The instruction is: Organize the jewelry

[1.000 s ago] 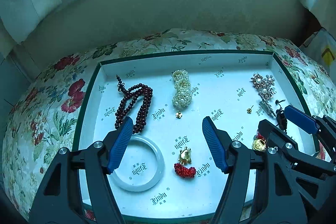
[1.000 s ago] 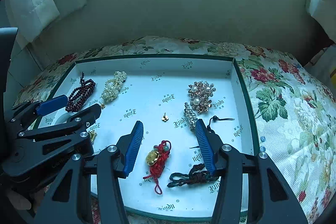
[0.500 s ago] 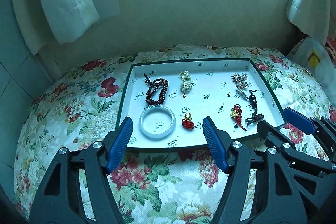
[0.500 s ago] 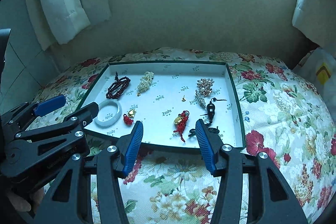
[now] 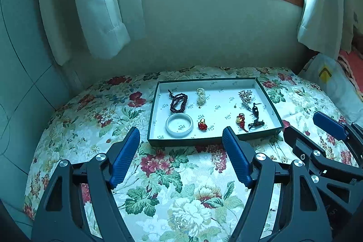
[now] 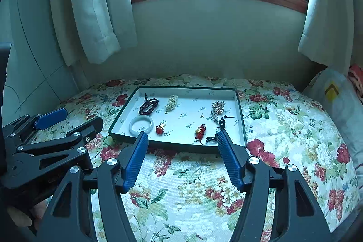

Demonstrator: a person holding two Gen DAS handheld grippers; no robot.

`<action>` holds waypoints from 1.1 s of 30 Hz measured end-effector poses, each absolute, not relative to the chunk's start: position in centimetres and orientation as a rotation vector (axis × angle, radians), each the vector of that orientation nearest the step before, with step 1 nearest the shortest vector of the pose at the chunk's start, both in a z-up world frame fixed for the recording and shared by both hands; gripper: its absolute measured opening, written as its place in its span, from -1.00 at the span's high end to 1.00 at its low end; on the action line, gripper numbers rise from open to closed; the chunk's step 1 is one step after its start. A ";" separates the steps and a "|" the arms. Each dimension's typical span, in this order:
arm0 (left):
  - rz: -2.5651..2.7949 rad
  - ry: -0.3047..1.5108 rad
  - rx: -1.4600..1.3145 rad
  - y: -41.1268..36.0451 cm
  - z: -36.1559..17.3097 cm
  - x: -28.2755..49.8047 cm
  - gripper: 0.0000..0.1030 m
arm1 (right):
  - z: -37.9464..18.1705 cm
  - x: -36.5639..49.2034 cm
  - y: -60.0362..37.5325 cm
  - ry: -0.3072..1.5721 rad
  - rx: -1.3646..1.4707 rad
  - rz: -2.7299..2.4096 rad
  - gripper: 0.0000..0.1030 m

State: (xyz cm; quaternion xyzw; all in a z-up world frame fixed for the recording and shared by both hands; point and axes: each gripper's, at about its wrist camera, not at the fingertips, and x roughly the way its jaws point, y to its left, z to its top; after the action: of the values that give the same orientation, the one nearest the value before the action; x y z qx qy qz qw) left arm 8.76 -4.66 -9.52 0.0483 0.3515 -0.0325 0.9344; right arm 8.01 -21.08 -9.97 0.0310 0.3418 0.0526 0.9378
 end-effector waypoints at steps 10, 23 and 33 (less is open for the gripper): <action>-0.079 0.661 0.078 -4.0 -5.4 5.0 -0.47 | -5.5 3.9 -20.7 0.614 0.040 0.106 -0.23; -0.065 0.536 0.043 -2.0 0.3 1.0 -0.53 | 0.1 0.3 -20.5 0.503 0.008 0.100 -0.33; -0.068 0.524 0.035 -1.7 0.8 -0.3 -0.55 | 0.3 -0.4 -19.9 0.490 -0.001 0.107 -0.33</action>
State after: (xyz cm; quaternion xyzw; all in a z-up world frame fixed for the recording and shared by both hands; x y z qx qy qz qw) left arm -0.27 -1.66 0.75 0.0173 0.2587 -0.0334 0.9652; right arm -0.44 -19.88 0.30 -0.0004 0.2426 0.0527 0.9687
